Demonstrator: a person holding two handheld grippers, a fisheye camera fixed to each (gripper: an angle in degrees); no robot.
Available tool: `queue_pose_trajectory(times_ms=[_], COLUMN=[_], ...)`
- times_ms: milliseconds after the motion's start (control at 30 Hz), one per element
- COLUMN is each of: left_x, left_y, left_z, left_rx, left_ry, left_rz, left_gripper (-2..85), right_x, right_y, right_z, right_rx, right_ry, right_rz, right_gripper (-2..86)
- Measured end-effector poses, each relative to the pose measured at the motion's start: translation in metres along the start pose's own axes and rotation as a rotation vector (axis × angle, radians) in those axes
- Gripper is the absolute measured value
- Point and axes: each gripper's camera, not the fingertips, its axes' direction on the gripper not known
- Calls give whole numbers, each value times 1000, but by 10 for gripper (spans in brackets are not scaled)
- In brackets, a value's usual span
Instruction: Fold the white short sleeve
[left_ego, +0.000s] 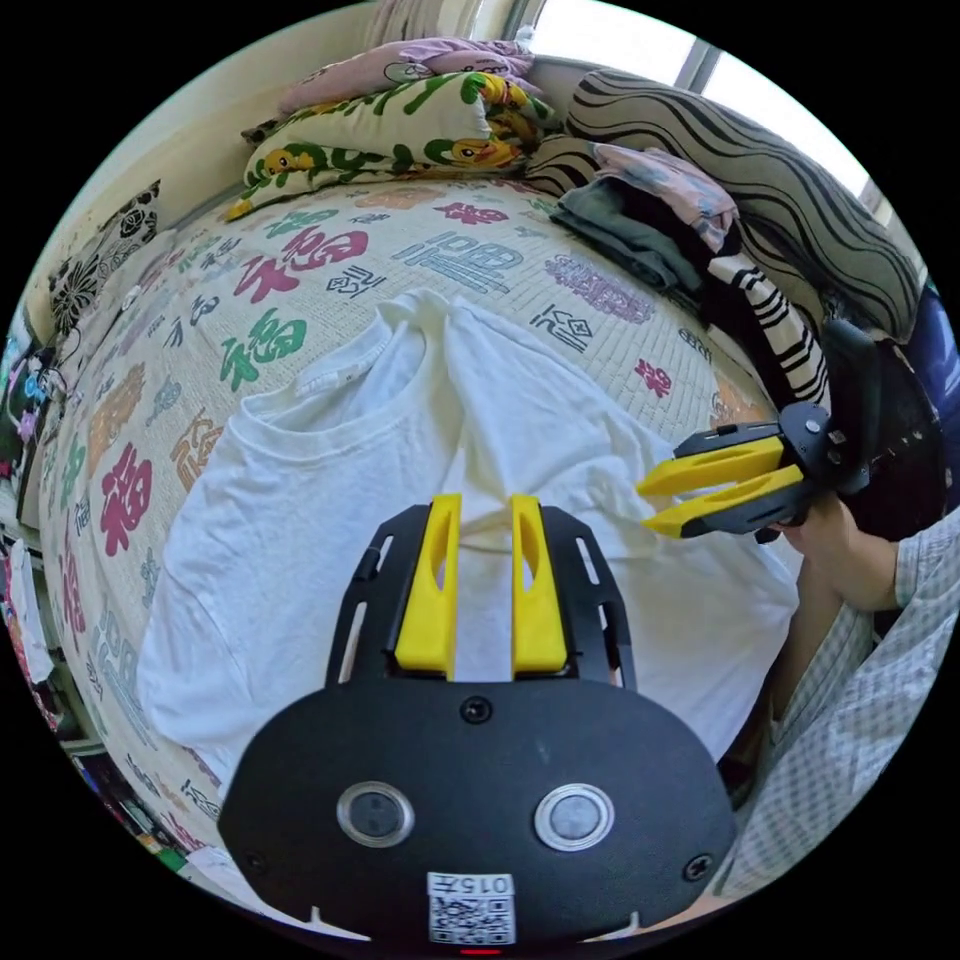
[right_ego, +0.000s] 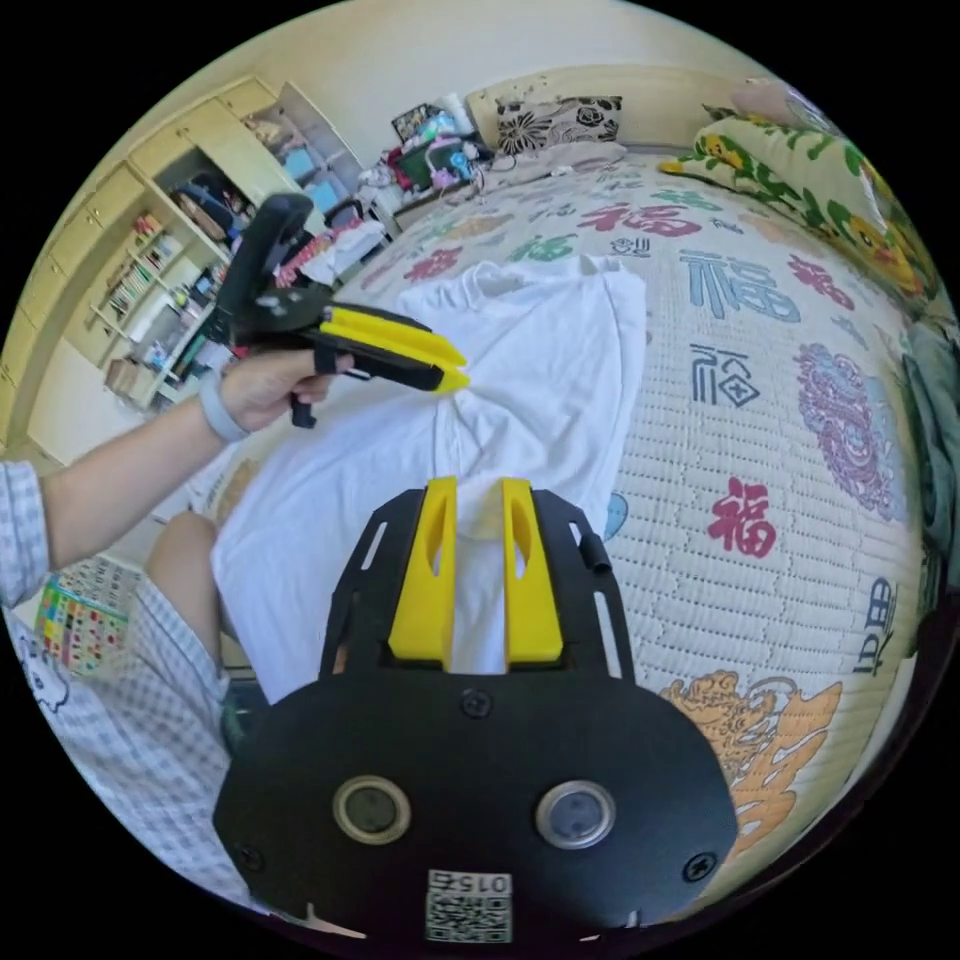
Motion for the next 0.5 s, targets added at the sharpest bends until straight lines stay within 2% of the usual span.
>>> queue_pose_trajectory(times_ms=[133, 300, 433, 500], left_x=[-6, -20, -30, -31], left_y=[11, 30, 49, 56], left_z=[-21, -57, -66, -71], left_rx=[40, 123, 41, 15], left_ry=[32, 62, 59, 67], left_rz=[-68, -151, -192, -209], left_gripper=[30, 0, 3, 6], right_x=[-14, -15, -23, -25], right_y=[-2, -7, -18, -23], right_z=[9, 5, 35, 38], right_rx=[28, 65, -56, -45], right_ry=[72, -103, -49, -74], right_rz=[-47, -61, -84, -66], right_gripper=[9, 2, 18, 29])
